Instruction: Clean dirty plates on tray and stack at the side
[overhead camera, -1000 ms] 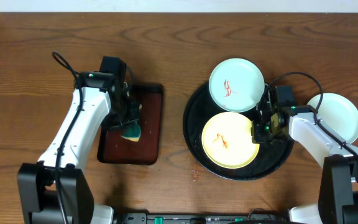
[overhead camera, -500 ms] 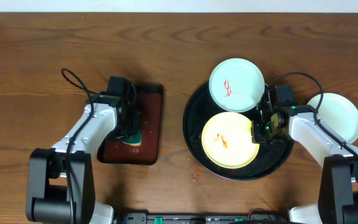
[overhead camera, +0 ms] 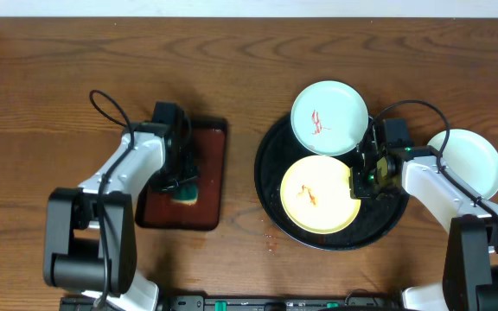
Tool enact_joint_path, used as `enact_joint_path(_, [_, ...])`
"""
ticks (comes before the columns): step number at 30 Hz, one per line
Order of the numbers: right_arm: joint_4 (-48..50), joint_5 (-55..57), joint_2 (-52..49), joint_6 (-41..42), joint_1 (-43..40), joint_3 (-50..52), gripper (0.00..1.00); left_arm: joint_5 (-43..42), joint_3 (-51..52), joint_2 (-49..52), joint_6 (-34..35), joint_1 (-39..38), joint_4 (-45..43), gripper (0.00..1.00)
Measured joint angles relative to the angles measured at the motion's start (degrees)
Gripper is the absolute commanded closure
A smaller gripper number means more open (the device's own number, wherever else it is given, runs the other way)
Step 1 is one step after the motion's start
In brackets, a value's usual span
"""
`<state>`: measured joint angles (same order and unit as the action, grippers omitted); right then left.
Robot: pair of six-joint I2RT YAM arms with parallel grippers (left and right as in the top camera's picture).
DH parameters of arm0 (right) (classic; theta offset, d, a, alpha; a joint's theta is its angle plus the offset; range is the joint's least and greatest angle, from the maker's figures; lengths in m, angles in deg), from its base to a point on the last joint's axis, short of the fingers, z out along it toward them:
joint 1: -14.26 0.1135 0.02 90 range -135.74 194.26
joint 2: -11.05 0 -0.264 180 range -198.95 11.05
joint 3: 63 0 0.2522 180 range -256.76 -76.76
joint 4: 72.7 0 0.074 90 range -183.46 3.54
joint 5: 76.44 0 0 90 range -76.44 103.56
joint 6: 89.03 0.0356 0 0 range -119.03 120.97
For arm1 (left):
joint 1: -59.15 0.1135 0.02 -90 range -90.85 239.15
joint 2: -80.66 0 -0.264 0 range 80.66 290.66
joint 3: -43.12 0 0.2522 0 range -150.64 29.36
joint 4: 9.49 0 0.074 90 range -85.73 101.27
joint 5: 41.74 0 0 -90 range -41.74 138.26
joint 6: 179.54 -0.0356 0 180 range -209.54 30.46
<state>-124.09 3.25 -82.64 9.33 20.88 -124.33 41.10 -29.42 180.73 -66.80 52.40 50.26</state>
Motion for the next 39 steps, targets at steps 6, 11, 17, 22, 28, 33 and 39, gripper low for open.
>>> enact_joint_path(6, [0.0, 0.0, 0.0, 0.1, 0.0, 0.0, 0.99, 0.0, -7.5, 1.3, -0.4, 0.0, 11.7, 0.93])
enact_joint_path(11, [0.0, 0.0, 0.0, 0.1, 0.0, 0.0, 0.99, 0.0, -12.4, 0.9, -1.6, 0.0, 11.9, 0.92])
enact_joint_path(17, [0.0, 0.0, 0.0, 0.1, 0.0, 0.0, 0.99, 0.0, -12.5, 0.7, -2.0, 0.0, 11.7, 0.93])
enact_joint_path(22, [0.0, 0.0, 0.0, 0.1, 0.0, 0.0, 0.99, 0.0, -12.5, 0.3, -2.1, -0.1, 16.2, 0.93])
enact_joint_path(28, [0.0, 0.0, 0.0, 0.3, 0.0, 0.0, 0.99, -1.9, -16.0, -5.2, -2.0, -4.6, 17.4, 0.93])
enact_joint_path(33, [0.2, 0.0, 0.0, 1.7, 0.0, 0.0, 0.99, -3.6, -18.7, -11.0, 0.0, -15.2, 11.6, 0.92])
enact_joint_path(39, [1.5, -0.1, 0.0, 2.1, 0.5, 0.1, 0.99, -4.7, -18.7, -8.7, 6.5, -26.5, 4.1, 0.92])
